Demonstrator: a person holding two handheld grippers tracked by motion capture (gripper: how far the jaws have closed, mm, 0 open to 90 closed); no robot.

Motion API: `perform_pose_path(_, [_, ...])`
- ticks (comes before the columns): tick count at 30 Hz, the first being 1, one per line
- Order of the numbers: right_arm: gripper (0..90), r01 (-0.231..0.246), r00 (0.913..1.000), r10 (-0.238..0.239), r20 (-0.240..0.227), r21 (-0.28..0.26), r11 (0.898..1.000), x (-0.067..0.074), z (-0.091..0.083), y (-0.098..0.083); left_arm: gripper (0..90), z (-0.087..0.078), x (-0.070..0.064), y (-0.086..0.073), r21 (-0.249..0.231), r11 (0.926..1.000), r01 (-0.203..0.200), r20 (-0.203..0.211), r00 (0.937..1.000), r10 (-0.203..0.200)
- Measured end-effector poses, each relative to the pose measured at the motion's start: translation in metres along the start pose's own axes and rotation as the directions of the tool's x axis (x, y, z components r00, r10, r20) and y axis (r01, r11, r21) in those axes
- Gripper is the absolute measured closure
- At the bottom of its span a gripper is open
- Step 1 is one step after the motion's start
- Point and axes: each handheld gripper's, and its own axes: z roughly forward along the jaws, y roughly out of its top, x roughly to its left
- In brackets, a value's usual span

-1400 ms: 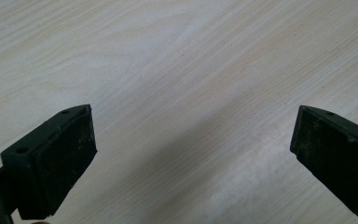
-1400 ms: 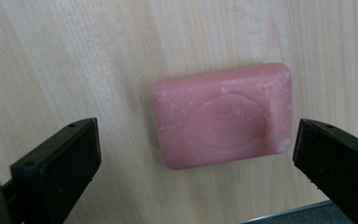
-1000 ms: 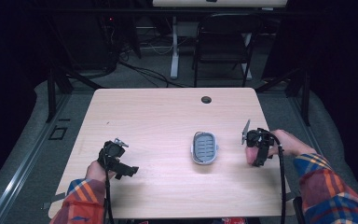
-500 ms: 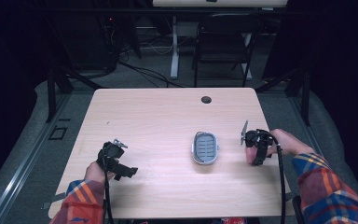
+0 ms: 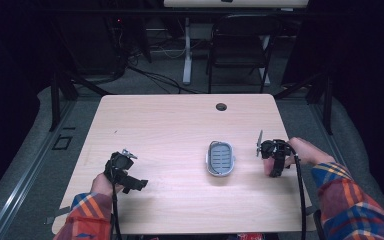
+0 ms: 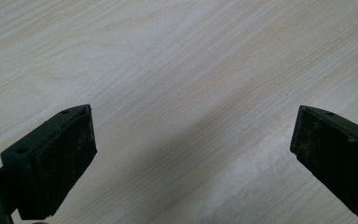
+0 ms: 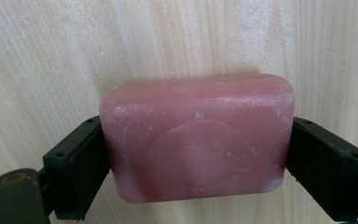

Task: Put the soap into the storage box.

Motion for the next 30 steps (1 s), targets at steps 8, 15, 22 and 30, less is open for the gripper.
perform_pose_path(8, [12.0, 0.001, 1.0000, -0.001, -0.009, -0.007, 1.000, -0.001, 0.001, 0.000, 0.2, 0.000, -0.001, 0.000, 0.003, 1.0000, -0.002, 0.000, 1.0000, 0.002])
perform_pose_path(15, [12.6, 0.012, 0.9996, -0.012, -0.024, -0.004, 1.000, -0.002, 0.000, -0.001, 0.2, 0.000, 0.000, 0.000, 0.004, 1.0000, -0.004, 0.001, 1.0000, 0.004])
perform_pose_path(22, [12.8, 0.016, 0.9998, -0.017, -0.013, -0.014, 1.000, 0.000, -0.010, -0.003, 0.2, 0.000, -0.001, 0.000, 0.006, 1.0000, -0.005, 0.000, 1.0000, 0.005])
perform_pose_path(30, [12.8, 0.026, 0.9995, -0.026, 0.017, -0.017, 1.000, 0.001, -0.029, -0.003, 0.2, 0.000, -0.001, 0.001, 0.008, 1.0000, -0.006, -0.001, 1.0000, 0.006])
